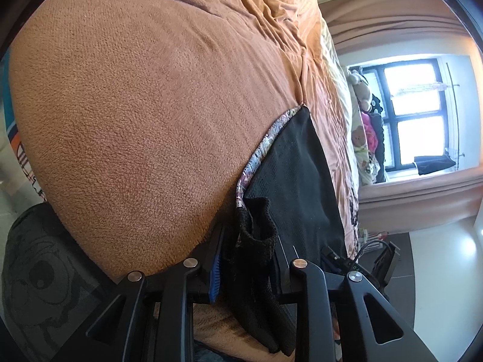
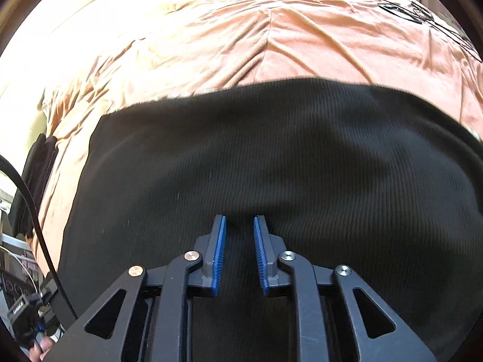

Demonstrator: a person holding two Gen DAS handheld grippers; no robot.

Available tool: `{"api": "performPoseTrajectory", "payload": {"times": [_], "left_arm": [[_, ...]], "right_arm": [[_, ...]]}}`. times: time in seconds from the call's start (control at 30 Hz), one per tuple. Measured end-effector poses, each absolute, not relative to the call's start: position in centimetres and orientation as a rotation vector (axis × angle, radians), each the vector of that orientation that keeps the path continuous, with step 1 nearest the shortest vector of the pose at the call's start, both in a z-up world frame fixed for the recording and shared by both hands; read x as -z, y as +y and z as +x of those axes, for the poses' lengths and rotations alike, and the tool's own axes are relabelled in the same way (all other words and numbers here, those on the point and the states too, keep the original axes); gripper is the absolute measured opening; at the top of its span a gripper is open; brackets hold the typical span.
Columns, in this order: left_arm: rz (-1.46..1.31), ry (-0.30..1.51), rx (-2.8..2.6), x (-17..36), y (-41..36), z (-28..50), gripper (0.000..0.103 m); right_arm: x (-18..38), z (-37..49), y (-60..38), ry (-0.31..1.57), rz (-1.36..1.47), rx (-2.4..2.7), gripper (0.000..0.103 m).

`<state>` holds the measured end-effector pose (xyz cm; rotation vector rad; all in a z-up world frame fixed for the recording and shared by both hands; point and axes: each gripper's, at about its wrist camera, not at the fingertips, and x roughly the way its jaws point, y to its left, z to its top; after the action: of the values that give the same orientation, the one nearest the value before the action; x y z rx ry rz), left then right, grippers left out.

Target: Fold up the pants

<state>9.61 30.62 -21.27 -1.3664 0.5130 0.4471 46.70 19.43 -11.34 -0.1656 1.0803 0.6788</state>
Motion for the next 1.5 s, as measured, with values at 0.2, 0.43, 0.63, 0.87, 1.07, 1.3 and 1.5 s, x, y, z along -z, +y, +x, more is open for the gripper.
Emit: {"api": "performPoseTrajectory", "payload": {"times": [0.2, 0.43, 0.63, 0.87, 1.07, 1.3, 1.5], "left_arm": [[-1.381, 0.511, -0.473, 21.2, 30.7, 9.9, 0.027], [-1.400, 0.497, -0.475, 21.5, 30.7, 10.0, 0.027], [-1.389, 0.496, -0.471, 21.4, 30.7, 9.9, 0.017], [-1.372, 0.477, -0.442, 20.8, 30.7, 9.8, 0.013], [-1.323, 0.452, -0.405, 18.8, 30.7, 10.2, 0.013], [-1.259, 0.426, -0.368, 15.9, 30.1, 11.0, 0.012], [-1.205, 0.397, -0.315, 13.2, 29.4, 12.2, 0.012]], "right_arm": [[11.2, 48.2, 20.2, 1.070, -0.169, -0.655, 0.012], [11.3, 50.5, 21.8, 1.045, -0.197, -0.620, 0.012], [10.9, 51.5, 22.9, 1.032, -0.217, -0.610, 0.012], [9.4, 48.7, 20.9, 1.006, -0.180, -0.657, 0.012], [8.5, 45.2, 18.4, 0.976, -0.161, -0.699, 0.012], [9.2, 40.5, 15.5, 0.971, -0.157, -0.758, 0.012], [11.3, 38.3, 14.1, 1.035, -0.145, -0.778, 0.012]]}}
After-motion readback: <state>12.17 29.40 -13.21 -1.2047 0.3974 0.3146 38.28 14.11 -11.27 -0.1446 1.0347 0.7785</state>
